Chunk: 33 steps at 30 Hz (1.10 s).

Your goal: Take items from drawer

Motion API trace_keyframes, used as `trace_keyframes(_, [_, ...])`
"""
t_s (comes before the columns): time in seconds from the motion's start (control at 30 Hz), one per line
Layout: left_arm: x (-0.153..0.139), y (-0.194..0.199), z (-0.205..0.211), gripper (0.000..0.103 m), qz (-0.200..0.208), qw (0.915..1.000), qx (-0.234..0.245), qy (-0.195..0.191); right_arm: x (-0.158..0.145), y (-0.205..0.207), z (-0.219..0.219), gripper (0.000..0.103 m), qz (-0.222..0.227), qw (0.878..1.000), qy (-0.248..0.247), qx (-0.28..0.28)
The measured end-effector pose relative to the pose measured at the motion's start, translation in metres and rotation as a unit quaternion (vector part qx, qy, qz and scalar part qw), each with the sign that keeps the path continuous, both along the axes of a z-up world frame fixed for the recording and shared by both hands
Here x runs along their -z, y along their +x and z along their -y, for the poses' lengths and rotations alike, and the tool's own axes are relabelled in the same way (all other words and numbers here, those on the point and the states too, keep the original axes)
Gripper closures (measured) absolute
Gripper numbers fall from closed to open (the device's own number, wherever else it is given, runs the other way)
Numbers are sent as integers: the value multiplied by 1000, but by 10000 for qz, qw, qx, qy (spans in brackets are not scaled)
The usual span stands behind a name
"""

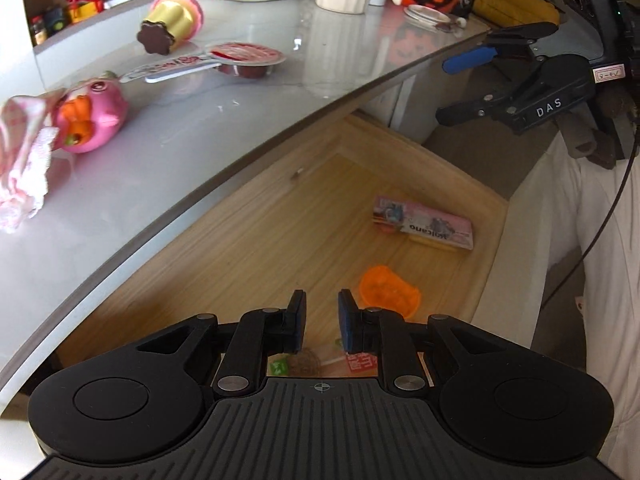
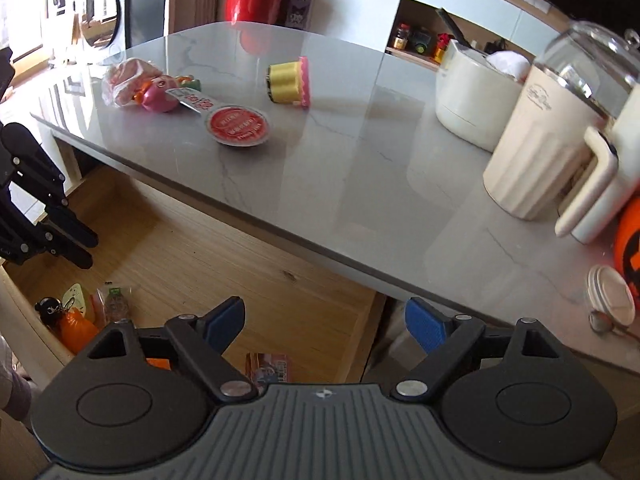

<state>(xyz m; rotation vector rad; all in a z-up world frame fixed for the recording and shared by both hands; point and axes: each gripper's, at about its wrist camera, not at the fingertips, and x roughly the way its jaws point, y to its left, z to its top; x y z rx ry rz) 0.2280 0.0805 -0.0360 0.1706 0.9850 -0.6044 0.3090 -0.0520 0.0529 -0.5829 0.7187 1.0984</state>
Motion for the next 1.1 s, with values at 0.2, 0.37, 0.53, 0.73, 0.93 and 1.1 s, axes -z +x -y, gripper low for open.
trace_keyframes(0.2, [15, 15, 41, 84, -636, 9962, 585, -56, -2, 20, 8, 11, -340, 9987, 229, 300])
trace_keyframes(0.37, [44, 35, 76, 84, -957, 9914, 593, 664, -1, 20, 8, 9, -348, 9988, 142, 321])
trace_keyframes(0.53, [69, 51, 81, 84, -1199, 9879, 522, 833, -3, 18, 13, 6, -361, 9989, 195, 205])
trace_keyframes(0.73, [89, 67, 88, 84, -1599, 9832, 696, 543, -1, 23, 20, 5, -624, 9978, 124, 198])
trace_keyframes(0.93, [94, 64, 95, 91, -2135, 9706, 1091, 210, -5, 26, 14, 20, -773, 9963, -126, -352])
trace_keyframes(1.1, [78, 51, 89, 96, -1783, 9780, 974, 465, 2, 13, -5, 53, -493, 9885, -792, -1189])
